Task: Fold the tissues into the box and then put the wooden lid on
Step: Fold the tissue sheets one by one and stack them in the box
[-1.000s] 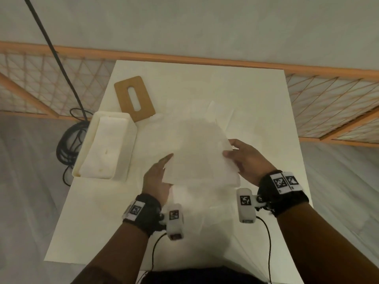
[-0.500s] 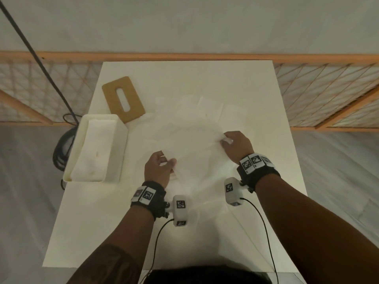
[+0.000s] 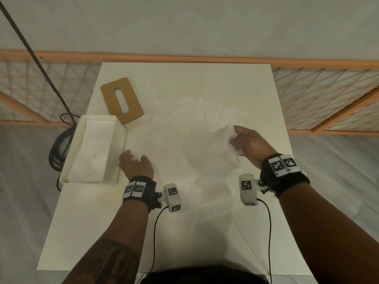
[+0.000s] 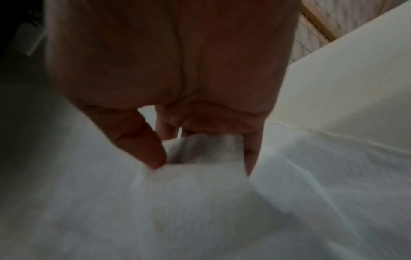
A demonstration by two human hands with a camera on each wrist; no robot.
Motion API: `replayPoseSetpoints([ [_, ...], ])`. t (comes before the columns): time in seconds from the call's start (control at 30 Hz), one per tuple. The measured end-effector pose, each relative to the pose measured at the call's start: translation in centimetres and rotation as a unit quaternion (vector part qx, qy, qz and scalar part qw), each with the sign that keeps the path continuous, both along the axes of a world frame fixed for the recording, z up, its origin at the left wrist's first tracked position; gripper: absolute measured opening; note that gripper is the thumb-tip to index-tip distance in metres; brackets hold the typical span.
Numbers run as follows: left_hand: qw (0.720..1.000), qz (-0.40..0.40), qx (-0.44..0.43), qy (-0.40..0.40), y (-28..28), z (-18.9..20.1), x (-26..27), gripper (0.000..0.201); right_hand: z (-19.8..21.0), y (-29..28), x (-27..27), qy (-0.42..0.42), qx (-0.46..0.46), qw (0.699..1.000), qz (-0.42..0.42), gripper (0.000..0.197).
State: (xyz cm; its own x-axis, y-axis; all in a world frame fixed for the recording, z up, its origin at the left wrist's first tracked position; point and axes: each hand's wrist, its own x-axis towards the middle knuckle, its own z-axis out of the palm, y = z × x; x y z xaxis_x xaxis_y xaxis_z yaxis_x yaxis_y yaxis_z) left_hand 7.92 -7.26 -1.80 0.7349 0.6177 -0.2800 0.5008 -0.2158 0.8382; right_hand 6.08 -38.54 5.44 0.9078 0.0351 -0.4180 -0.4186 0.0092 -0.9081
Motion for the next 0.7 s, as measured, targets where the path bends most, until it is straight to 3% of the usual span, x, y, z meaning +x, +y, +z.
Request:
replayPoseSetpoints([
  [0.07,0.991,-0.058,0.102,-0.066,-1.0,1.4,-0.1,0.054,1.1,-0.6,-0.4,0.015,0.072,0.996,0.055,0.035],
  [0.1,0.981,-0.132,0.1,-0.101,-1.8,2.1,-0.2,0.058,1.5,-0.8,-0.5,0.023,0.101,0.992,0.074,0.036],
  [0.17,0.944,-0.319,-0.036,-0.076,-3.8,3.5,-0.4,0.085,2.3,-1.1,-0.6,0.039,0.157,0.981,0.104,0.043],
  [0.2,0.907,-0.4,-0.126,-0.029,-4.7,4.1,-0.7,0.104,2.6,-1.1,-0.6,0.047,0.179,0.976,0.116,0.047],
  [0.27,0.832,-0.475,-0.281,0.061,-6.3,4.9,-1.1,0.131,3.2,-1.2,-0.7,0.066,0.21,0.967,0.13,0.055],
  [0.3,0.803,-0.486,-0.333,0.085,-6.7,4.8,-1.2,0.132,3.3,-1.3,-0.8,0.077,0.223,0.963,0.132,0.056],
  [0.37,0.776,-0.491,-0.386,0.091,-7.2,4.5,-1.5,0.108,3.4,-1.6,-0.9,0.093,0.237,0.959,0.128,0.054],
  [0.47,0.807,-0.421,-0.408,0.071,-7.2,4.5,-2.0,0.066,2.8,-1.9,-1.4,0.121,0.203,0.968,0.079,0.047],
  [0.6,0.857,-0.321,-0.401,0.033,-5.5,4.8,-2.2,0.04,1.7,-1.9,-3.4,0.222,0.186,0.957,0.02,0.072],
  [0.7,0.882,-0.302,-0.36,0.039,-3.9,4.6,-2.5,0.024,0.6,-0.8,-4.4,0.224,0.168,0.959,0.044,0.051],
])
